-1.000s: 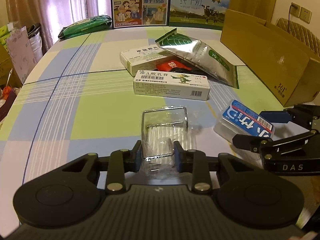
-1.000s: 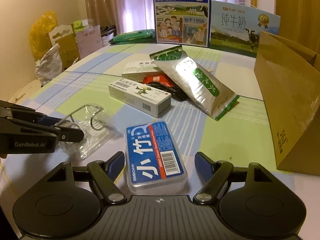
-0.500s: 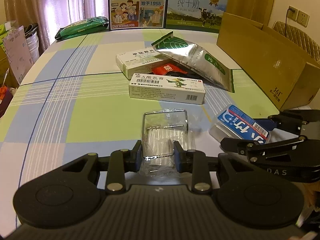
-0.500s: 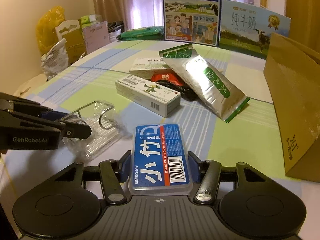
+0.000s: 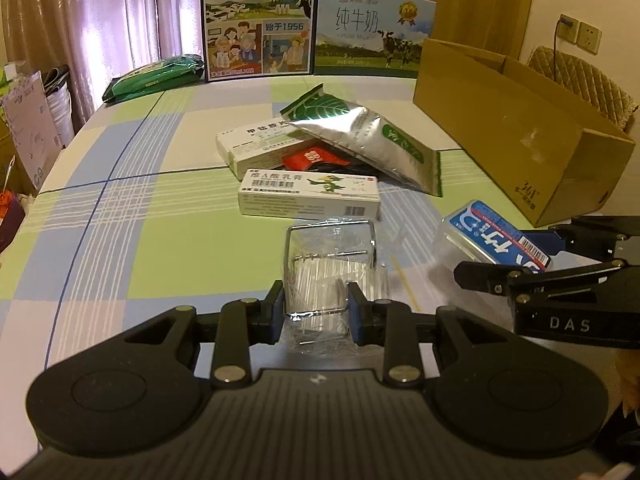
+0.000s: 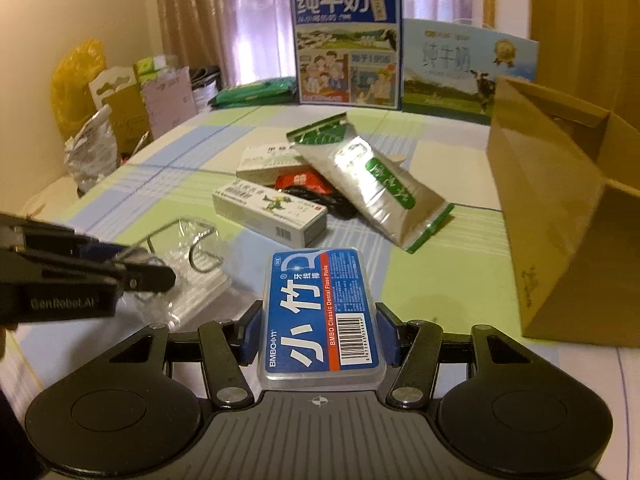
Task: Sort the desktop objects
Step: 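Carry the plastic holder and blue floss box with both tools to the cardboard box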
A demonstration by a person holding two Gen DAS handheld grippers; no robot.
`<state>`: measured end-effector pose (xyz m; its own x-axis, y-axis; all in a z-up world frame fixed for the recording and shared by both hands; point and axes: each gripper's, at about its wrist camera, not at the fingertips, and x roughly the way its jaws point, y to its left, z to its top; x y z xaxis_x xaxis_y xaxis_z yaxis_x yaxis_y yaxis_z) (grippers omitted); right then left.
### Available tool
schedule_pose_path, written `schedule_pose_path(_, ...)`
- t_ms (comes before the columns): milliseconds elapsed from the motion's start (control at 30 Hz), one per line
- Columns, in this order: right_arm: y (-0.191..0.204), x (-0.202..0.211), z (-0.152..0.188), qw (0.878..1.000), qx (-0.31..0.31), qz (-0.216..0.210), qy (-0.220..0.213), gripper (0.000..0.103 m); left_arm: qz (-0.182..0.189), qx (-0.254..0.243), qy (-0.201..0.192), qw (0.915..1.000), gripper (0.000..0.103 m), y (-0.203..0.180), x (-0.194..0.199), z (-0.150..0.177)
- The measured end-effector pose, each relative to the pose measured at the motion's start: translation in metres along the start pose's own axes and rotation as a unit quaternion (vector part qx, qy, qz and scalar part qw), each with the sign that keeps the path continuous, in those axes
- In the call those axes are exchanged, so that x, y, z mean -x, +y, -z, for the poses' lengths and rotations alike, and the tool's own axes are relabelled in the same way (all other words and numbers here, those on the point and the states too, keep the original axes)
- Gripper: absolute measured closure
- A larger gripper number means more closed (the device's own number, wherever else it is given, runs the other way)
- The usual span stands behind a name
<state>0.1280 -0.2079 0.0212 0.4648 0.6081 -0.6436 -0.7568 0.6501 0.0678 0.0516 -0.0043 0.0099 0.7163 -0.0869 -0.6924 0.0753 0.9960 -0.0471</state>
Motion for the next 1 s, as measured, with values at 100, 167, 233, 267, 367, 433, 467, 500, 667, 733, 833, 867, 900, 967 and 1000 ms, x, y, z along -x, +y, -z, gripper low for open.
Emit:
schedule_pose_path(100, -0.001, 0.012, 0.003, 1.0, -0.012, 0.005, -0.002, 0.049, 0.004, 0.001, -0.001, 1.0, 0.077, -0.007, 0.007, 0.002)
schedule_pose_path(167, -0.002, 0.019, 0.007, 1.0, -0.021, 0.009, -0.003, 0.049, 0.006, 0.001, -0.004, 1.0, 0.077, -0.011, 0.011, 0.002)
schedule_pose_path(233, -0.004, 0.027, 0.01, 0.999, -0.031, 0.013, -0.003, 0.049, 0.008, 0.003, -0.007, 0.9999, 0.077, -0.016, 0.015, 0.001)
schedule_pose_path(267, -0.004, 0.03, 0.01, 0.999, -0.034, 0.015, -0.005, 0.049, 0.009, 0.004, -0.009, 0.9999, 0.077, -0.018, 0.018, 0.001)
schedule_pose_path(367, -0.005, 0.04, 0.011, 0.999, -0.041, 0.019, -0.01, 0.049, 0.014, 0.004, -0.015, 0.9998, 0.077, -0.025, 0.025, -0.002)
schedule_pose_path(433, -0.005, 0.045, 0.012, 0.999, -0.045, 0.022, -0.013, 0.049, 0.017, 0.002, -0.018, 0.9997, 0.077, -0.03, 0.029, -0.002)
schedule_pose_path(467, -0.005, 0.049, 0.013, 0.999, -0.047, 0.023, -0.014, 0.049, 0.018, 0.002, -0.018, 0.9997, 0.077, -0.032, 0.031, -0.002)
schedule_pose_path(500, -0.005, 0.051, 0.014, 0.998, -0.049, 0.024, -0.015, 0.049, 0.02, 0.002, -0.019, 0.9996, 0.077, -0.034, 0.032, -0.001)
schedule_pose_path(667, -0.006, 0.061, 0.019, 0.998, -0.057, 0.028, -0.015, 0.049, 0.024, 0.002, -0.019, 0.9995, 0.077, -0.042, 0.038, 0.002)
schedule_pose_path(733, -0.007, 0.063, 0.019, 0.998, -0.058, 0.029, -0.017, 0.049, 0.025, 0.002, -0.019, 0.9995, 0.077, -0.043, 0.039, 0.003)
schedule_pose_path(833, -0.007, 0.065, 0.019, 0.998, -0.058, 0.03, -0.02, 0.049, 0.026, 0.001, -0.02, 0.9995, 0.077, -0.047, 0.042, 0.004)
schedule_pose_path(867, -0.007, 0.066, 0.018, 0.998, -0.059, 0.031, -0.022, 0.049, 0.026, 0.002, -0.02, 0.9995, 0.077, -0.048, 0.042, 0.003)
schedule_pose_path(900, -0.007, 0.067, 0.018, 0.997, -0.06, 0.031, -0.023, 0.049, 0.026, 0.001, -0.02, 0.9995, 0.077, -0.048, 0.043, 0.004)
schedule_pose_path(967, -0.009, 0.069, 0.017, 0.997, -0.064, 0.033, -0.025, 0.049, 0.026, 0.0, -0.02, 0.9995, 0.077, -0.05, 0.045, 0.003)
schedule_pose_path(1000, -0.01, 0.07, 0.016, 0.997, -0.067, 0.033, -0.027, 0.049, 0.026, 0.0, -0.021, 0.9995, 0.077, -0.051, 0.046, 0.002)
